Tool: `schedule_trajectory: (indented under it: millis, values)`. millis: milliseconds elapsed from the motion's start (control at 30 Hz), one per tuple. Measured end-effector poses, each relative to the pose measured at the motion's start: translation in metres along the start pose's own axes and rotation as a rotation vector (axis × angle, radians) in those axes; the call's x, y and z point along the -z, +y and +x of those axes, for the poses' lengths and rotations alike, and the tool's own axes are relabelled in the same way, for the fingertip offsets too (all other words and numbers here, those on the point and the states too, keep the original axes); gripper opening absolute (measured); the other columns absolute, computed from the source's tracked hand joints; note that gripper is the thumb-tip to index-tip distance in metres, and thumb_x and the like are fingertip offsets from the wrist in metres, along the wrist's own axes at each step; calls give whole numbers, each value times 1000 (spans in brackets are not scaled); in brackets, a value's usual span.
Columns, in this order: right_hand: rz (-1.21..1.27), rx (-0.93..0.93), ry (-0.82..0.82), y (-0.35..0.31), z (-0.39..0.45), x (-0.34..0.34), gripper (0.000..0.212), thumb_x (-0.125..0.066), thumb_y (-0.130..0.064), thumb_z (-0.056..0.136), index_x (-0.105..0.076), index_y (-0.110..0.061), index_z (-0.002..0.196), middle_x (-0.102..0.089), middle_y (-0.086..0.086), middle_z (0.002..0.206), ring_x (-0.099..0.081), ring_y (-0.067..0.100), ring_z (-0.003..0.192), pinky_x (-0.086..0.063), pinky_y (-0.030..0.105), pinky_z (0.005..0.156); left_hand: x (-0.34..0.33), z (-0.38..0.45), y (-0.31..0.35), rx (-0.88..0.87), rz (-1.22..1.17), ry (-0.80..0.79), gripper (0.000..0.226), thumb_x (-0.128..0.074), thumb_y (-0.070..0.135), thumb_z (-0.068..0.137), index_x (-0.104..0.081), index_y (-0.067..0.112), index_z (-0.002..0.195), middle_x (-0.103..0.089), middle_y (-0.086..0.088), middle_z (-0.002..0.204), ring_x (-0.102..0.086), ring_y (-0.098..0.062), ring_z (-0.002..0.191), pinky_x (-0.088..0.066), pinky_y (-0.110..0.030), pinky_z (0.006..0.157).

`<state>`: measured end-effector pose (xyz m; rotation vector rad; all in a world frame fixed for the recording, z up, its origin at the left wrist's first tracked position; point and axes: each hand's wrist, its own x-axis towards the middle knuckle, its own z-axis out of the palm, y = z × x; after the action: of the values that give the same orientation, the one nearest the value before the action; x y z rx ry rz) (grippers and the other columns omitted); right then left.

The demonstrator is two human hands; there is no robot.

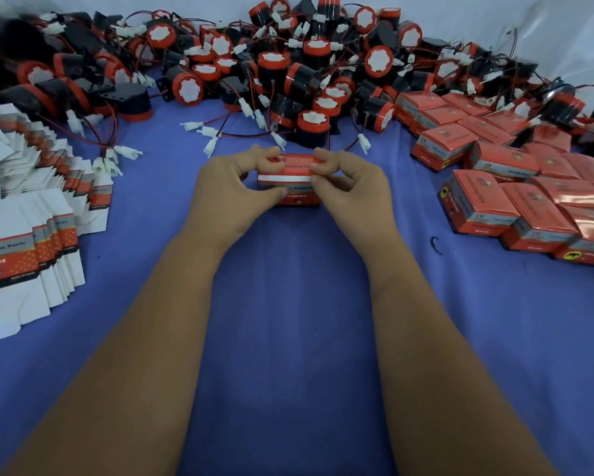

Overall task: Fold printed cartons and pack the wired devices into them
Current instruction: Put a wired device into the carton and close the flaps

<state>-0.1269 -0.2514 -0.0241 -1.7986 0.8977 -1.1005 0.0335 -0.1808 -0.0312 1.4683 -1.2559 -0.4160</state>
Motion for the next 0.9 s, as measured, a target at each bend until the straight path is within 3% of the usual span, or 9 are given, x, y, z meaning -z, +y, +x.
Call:
schedule_trajectory:
  millis: [100,200,400,467,533,633,767,833,900]
  values:
    - [-48,19,-18,1,-1,1,20,-63,-4,87,-64,-22,80,-63,-4,126,-61,8,112,-53,32,95,2,0,0,26,16,-38,31,-79,2,79,-70,28,94,-61,16,122,-47,-9,135,-36,-34,116]
    - [-117,8,-20,4,0,0,6,-62,-11,88,-68,-10,89,-64,-9,118,-57,7,111,-52,35,95,2,0,0,44,22,-32,27,-78,4,81,-71,27,91,-61,18,121,-50,-7,132,-38,-33,115]
    - [-141,-20,-41,1,-2,-3,11,-66,-12,81,-56,-16,81,-56,-3,128,-50,10,123,-48,31,93,-2,-4,3,-43,88,14,25,-73,-1,81,-69,23,89,-62,15,121,-59,-4,115,-52,-27,97]
    - [-233,16,-72,-1,-4,-4,23,-70,-15,78,-49,-13,87,-57,-3,109,-56,19,105,-52,41,85,-3,-4,4,-71,86,1,28,-70,-3,82,-67,24,89,-63,13,122,-59,-2,114,-52,-20,93]
    - [-338,102,-47,0,-3,-3,32,-73,-21,76,-45,-12,89,-53,1,98,-51,18,88,-49,34,76,-4,-4,5,-84,83,1,30,-67,-4,85,-67,24,94,-63,10,125,-58,-2,115,-51,-17,93]
    - [-279,134,137,-4,-2,4,33,-73,-23,74,-42,-16,82,-49,2,89,-45,11,75,-41,21,64,-4,-2,5,-49,85,42,31,-62,2,91,-67,30,103,-62,16,124,-58,-3,115,-51,-22,94]
    - [-308,8,621,0,4,23,37,-74,-34,76,-40,-18,79,-42,0,96,-40,9,78,-35,19,62,-4,-1,4,78,136,64,32,-52,12,97,-66,41,95,-64,19,109,-64,-19,91,-54,-31,80]
    - [-467,-135,761,7,6,30,34,-71,-32,78,-49,-8,91,-46,7,111,-45,21,100,-42,32,78,-3,0,2,109,169,55,34,-49,12,98,-66,40,92,-65,16,98,-58,-16,74,-54,-32,73]
    - [-631,-255,788,9,6,31,31,-63,-26,80,-52,-6,101,-42,12,129,-40,29,118,-38,42,96,-3,0,-1,133,188,52,32,-47,10,97,-70,33,96,-68,5,85,-43,-3,48,-46,-26,52]
